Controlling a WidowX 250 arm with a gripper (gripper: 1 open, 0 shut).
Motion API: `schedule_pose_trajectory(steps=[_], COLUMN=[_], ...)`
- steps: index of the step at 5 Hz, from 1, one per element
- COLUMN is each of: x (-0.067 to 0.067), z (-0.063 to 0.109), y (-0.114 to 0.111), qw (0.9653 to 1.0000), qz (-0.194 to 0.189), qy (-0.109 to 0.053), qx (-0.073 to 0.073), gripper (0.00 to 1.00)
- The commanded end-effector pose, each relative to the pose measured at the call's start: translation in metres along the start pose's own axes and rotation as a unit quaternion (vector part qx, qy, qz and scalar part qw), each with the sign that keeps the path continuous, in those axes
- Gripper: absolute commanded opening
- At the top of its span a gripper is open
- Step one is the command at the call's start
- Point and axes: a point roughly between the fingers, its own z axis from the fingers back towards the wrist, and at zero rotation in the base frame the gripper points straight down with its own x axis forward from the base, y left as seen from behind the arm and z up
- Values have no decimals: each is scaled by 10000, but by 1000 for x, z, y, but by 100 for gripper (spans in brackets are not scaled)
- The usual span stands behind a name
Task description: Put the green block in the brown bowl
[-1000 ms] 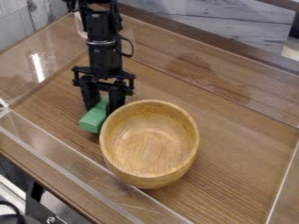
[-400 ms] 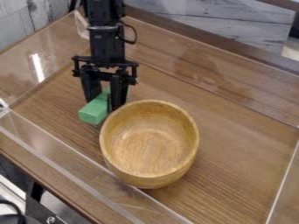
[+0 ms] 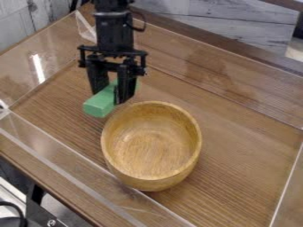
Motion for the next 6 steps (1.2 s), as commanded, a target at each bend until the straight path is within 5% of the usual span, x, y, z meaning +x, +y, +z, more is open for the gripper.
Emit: schedule_pose_trajectory(steps=[1,3,6], x=[-4,-19,-32], z=[25,10,3], y=[-14,-39,-48], qw=[9986,9950,9921], qz=[-329,-865,-1047], qy=[-403,-445,-668], qx=[89,217,154], gripper=[0,0,0])
